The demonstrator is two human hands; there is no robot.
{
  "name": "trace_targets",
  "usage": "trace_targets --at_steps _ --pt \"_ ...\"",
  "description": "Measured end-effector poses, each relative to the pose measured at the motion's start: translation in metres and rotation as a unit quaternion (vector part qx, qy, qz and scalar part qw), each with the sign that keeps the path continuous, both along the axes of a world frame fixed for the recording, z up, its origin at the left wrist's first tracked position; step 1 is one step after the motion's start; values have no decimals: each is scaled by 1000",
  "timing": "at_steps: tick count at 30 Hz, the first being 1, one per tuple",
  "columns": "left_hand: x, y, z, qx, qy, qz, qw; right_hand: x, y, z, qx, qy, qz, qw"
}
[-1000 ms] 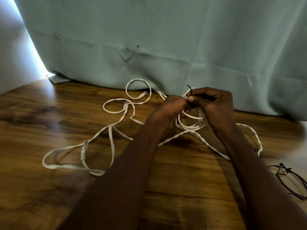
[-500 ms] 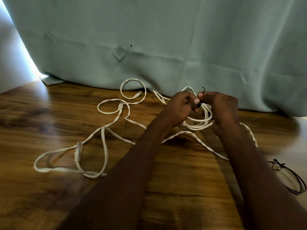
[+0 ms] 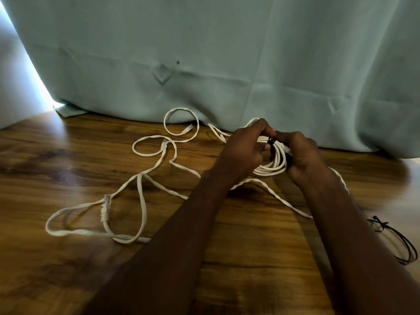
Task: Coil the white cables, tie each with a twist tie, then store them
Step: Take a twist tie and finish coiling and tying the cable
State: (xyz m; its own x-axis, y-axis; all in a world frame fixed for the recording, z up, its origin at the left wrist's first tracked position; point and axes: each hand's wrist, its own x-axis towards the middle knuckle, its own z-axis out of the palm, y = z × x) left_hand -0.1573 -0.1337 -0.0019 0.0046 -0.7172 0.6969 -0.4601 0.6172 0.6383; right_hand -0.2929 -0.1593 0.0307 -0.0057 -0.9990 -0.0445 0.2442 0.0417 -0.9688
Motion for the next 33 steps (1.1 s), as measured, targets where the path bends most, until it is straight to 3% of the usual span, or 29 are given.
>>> trace_targets --at_steps 7,12,17,22,29,33 --pt "2 -2 0 -43 -5 29 999 8 0 -1 -19 68 -12 997" --pt "9 -2 0 -20 47 34 998 12 3 1 -46 163 4 986" --pt "22 -9 -2 -15 54 100 993 17 6 -5 -141 277 35 950" --pt "29 -20 -1 107 169 93 975 14 -2 -14 -242 320 31 916" --pt "33 -14 7 249 345 -39 904 17 -4 -18 -420 400 -39 813" --pt "34 -12 10 257 393 -35 882 19 -4 -17 -417 402 -12 815"
